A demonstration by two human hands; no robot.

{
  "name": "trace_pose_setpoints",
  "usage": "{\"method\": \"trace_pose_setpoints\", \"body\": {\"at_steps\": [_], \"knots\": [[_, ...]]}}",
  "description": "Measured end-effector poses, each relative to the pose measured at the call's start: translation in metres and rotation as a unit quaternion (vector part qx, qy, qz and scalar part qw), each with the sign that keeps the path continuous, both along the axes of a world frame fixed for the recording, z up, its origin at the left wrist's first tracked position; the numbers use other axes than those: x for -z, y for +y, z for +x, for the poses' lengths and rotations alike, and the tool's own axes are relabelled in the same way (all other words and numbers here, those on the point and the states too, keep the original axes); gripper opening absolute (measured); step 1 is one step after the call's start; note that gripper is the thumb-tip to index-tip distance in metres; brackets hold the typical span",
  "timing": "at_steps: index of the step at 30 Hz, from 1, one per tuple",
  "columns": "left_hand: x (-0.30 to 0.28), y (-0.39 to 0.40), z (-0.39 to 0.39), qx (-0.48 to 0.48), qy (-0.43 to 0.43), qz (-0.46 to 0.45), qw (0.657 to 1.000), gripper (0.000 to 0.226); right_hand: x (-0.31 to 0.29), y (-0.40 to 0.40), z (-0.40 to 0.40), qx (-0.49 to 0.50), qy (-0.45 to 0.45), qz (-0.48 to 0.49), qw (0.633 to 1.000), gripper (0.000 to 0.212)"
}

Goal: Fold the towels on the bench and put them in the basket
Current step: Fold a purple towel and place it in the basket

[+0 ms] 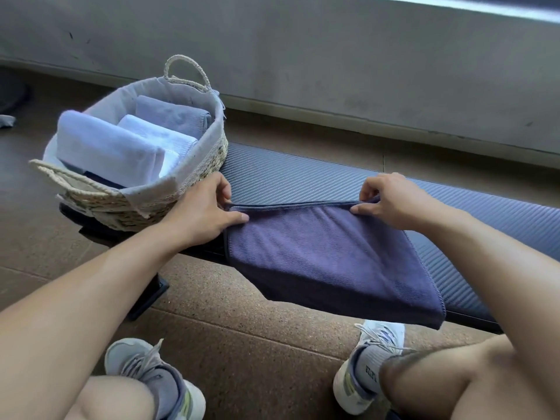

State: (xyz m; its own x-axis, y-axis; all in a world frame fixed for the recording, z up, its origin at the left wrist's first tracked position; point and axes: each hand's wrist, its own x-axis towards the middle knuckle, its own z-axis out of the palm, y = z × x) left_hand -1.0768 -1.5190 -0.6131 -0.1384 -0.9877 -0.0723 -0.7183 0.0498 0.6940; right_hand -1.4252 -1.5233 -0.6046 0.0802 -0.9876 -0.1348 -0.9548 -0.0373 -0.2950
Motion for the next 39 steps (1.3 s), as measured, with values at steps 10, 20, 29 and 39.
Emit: {"method": "trace_pose_setpoints", "body": {"at_steps": [10,20,29,39], "knots": [[-0.008,0.008,0.001,0.101,-0.083,-0.038,0.991,0.025,-0.003,0.003,-0.01,0.034,-0.039,0.006,0.999,0.019],[-0.003,0.005,0.004,0.053,-0.104,0.029,0.993,0.027,-0.001,0.004,-0.016,0.06,-0.064,-0.029,0.996,0.015],[0.001,0.003,0.001,0.014,-0.106,0.03,0.994,0.025,-0.002,0.004,-0.018,0.093,-0.086,-0.019,0.992,0.014],[0.006,-0.003,0.003,0.019,-0.072,0.025,0.997,0.032,-0.006,0.005,-0.029,0.102,-0.174,0.04,0.979,0.015]]}}
